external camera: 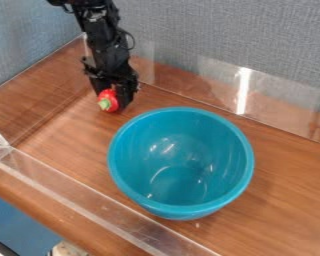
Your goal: Remove the strawberry from inside the blue bowl and put it on the table
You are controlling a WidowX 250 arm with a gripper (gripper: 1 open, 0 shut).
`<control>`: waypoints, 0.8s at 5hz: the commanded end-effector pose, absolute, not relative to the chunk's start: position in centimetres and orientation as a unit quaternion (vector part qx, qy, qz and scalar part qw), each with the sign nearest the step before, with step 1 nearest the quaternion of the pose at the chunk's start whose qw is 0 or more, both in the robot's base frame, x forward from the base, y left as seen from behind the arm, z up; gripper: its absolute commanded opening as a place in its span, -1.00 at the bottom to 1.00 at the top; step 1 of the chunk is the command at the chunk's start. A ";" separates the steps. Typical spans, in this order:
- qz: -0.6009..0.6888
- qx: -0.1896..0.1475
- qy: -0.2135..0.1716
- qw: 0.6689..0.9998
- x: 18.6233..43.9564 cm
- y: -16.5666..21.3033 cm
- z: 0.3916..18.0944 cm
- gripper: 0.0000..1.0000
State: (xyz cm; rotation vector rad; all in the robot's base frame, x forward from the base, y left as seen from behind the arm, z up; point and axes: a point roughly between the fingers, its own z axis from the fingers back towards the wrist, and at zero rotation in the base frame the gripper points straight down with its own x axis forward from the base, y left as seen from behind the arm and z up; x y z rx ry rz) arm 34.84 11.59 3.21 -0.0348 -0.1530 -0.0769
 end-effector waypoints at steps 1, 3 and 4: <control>-0.038 -0.013 -0.094 0.995 34.8 12.0 4.5 -1.00; -0.040 -0.019 -0.093 0.995 34.5 11.6 4.5 -1.00; -0.041 -0.022 -0.093 0.995 34.4 11.4 4.6 -1.00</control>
